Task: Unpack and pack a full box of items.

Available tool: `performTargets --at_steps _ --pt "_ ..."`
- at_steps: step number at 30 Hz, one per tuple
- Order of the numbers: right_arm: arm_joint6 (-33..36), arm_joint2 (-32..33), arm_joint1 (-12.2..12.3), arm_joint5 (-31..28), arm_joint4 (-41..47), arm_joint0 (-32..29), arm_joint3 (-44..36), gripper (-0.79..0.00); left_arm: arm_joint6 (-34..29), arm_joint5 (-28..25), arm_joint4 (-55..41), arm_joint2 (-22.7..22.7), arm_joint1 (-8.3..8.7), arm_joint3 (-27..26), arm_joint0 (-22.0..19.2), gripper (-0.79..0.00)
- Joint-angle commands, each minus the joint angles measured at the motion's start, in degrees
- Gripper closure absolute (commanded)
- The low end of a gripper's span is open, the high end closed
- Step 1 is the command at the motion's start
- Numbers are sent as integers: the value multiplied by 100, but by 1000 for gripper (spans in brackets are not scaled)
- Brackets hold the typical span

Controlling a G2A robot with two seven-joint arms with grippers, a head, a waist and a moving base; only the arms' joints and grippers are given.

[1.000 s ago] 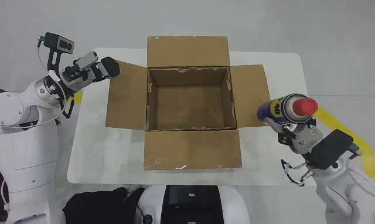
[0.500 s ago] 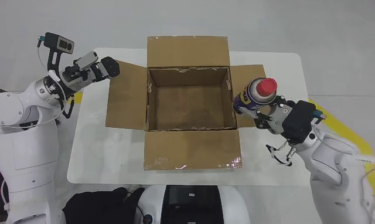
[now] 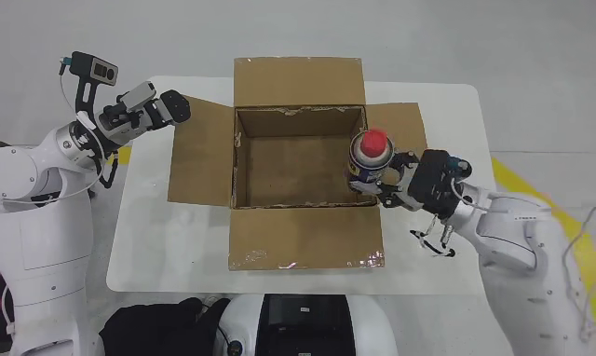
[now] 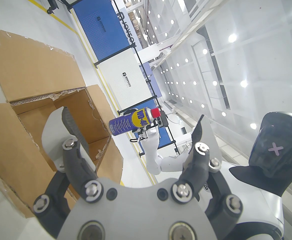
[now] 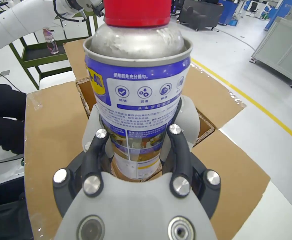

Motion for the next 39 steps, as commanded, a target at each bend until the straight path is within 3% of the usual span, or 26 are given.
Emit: performTargets --at_steps 1,18,23,26,32,39 --pt "242 -165 11 -46 80 211 97 0 0 0 0 0 0 0 0 -785" --pt "1983 -1439 66 57 153 1311 605 0 0 0 0 0 0 0 0 -785" --pt "2303 -1714 77 167 103 1436 654 -280 0 0 0 0 0 0 0 -785" --pt "2369 -1818 85 217 103 1482 708 -391 0 0 0 0 0 0 0 -785" --pt "2259 -1903 104 273 71 1541 801 -782 0 0 0 0 0 0 0 -785" --pt "2005 -1952 126 288 -104 1599 794 -785 0 0 0 0 0 0 0 -785"
